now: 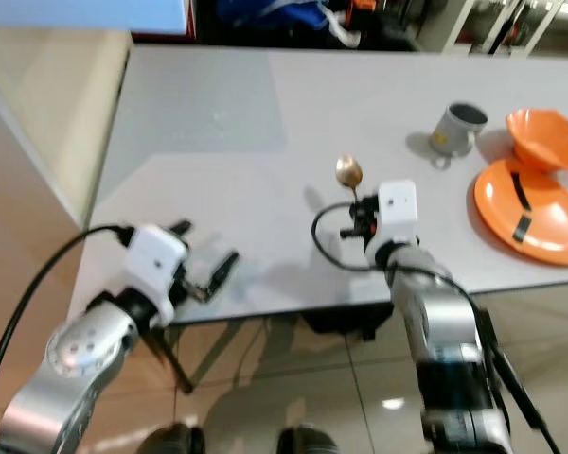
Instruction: Setting the table
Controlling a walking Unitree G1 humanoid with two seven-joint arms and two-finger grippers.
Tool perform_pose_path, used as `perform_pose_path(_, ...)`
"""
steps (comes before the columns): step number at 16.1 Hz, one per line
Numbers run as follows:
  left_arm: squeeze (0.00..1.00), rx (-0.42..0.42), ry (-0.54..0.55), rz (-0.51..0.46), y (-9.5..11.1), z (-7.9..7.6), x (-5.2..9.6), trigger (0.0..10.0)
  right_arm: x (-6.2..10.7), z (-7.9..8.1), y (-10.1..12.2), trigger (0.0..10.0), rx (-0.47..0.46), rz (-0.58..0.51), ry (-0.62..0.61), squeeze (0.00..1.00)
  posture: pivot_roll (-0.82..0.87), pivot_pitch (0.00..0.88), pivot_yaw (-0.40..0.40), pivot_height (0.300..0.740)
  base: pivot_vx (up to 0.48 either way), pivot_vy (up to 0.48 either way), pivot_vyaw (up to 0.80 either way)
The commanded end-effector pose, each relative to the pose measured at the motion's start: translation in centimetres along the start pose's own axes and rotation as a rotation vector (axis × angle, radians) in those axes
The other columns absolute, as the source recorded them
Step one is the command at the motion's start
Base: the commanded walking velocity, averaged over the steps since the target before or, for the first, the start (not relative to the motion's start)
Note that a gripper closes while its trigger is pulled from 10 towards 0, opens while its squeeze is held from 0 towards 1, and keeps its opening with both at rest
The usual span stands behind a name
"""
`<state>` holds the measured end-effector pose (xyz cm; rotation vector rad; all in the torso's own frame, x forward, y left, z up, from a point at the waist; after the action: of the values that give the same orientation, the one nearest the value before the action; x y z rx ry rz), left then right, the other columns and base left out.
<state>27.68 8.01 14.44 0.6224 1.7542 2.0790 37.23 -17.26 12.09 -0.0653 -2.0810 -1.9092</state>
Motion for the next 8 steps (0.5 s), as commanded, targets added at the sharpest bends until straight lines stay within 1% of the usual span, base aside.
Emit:
perform_pose_path(1, 0.0, -0.008, -0.041, -0.014, 0.7, -0.8, -0.1, 10.0, -0.3, -0.5, 0.0, 10.0, -0.021, -0.006, -0.008, 0.0, 0.1, 0.144, -0.065, 0.74, 0.0, 0.0, 0.0)
perform_pose_path(4, 0.0, -0.015, -0.039, -0.022, 1.1, -0.5, -0.3, 10.0, -1.1, -0.1, -1.0, 10.0, -0.028, 0.031, 0.011, 0.0, 0.12, 0.144, -0.051, 0.74, 0.0, 0.0, 0.0)
perform_pose_path(5, 0.0, -0.016, -0.057, -0.018, 1.1, -0.6, -0.2, 10.0, -1.4, 0.1, -1.7, 10.0, -0.022, 0.061, 0.023, 0.0, 0.12, 0.147, -0.049, 0.74, 0.0, 0.0, 0.0)
perform_pose_path(8, 0.0, -0.011, -0.114, -0.011, 1.2, -1.4, -0.1, 10.0, -1.3, 0.1, -2.2, 10.0, -0.009, 0.076, 0.018, 0.0, 0.12, 0.153, -0.042, 0.74, 0.0, 0.0, 0.0)
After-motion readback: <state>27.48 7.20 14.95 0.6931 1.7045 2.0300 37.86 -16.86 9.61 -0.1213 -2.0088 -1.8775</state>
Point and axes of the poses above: a point about 5 cm out from each wrist's last joint towards the gripper, its own x axis pointing back from the gripper into the wrist, its own y axis along the axis of the wrist's last joint, z = x × y, the point moved 5 cm from there along -x, pointing out of the wrist towards the gripper, and after that the axes turned 5 degrees about x, right-handed, at the moved point
